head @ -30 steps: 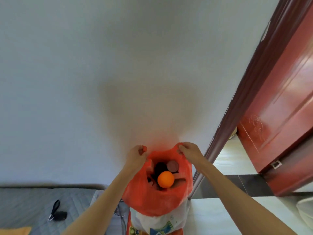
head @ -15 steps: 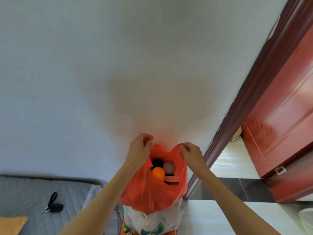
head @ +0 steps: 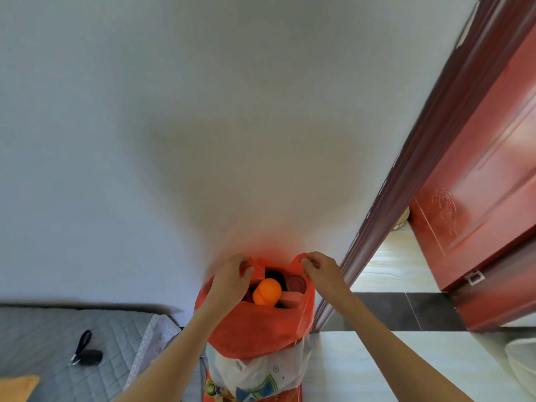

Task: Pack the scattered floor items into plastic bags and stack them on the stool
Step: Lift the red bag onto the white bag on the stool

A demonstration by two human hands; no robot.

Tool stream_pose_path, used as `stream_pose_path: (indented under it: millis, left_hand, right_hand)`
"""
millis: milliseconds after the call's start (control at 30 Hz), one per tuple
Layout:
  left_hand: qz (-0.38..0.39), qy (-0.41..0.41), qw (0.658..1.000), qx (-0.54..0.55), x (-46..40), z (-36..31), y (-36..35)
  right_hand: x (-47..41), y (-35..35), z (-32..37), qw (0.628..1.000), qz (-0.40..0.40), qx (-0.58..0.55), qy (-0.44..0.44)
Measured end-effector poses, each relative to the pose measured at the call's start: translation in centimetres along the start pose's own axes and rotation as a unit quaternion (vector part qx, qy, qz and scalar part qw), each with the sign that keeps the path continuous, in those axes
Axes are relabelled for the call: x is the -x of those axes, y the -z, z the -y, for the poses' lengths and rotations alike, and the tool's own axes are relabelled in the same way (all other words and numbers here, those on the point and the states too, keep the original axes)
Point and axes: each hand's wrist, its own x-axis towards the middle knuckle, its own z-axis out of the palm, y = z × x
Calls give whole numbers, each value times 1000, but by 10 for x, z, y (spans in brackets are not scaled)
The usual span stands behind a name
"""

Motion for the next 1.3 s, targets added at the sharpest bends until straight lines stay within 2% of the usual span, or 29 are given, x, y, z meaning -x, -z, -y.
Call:
stream_pose_path:
  millis: [267, 533, 633, 767, 834, 1100, 1200, 1300]
  left_hand:
    - [-11, -38, 994, -104, 16, 14, -14]
    - [49, -71, 987, -132, 35, 36, -24]
    - [45, -72, 994, -65, 51, 27, -32]
    - [-67, -70, 994, 42, 36, -24, -6]
    - [-85, -79, 991, 66, 25, -41, 11]
    - [-75, -140, 980, 123, 55, -75, 26]
    - [-59, -130, 980, 138, 51, -81, 24]
    - [-44, -73, 988, 127, 44, -70, 15]
  right_hand:
    - [13, -11, -13, 993, 11, 110, 46]
    - [25, -19, -29, 982, 9, 179, 62]
    - [34, -26, -31, 994, 16, 105, 31]
    - [23, -20, -11, 999, -36, -23, 7]
    - [16, -8, 1, 998, -46, -38, 26]
    - [18, 18, 13, 991, -26, -88, 96]
    - [10, 20, 23, 988, -14, -88, 124]
    - [0, 11, 16, 994, 35, -61, 86]
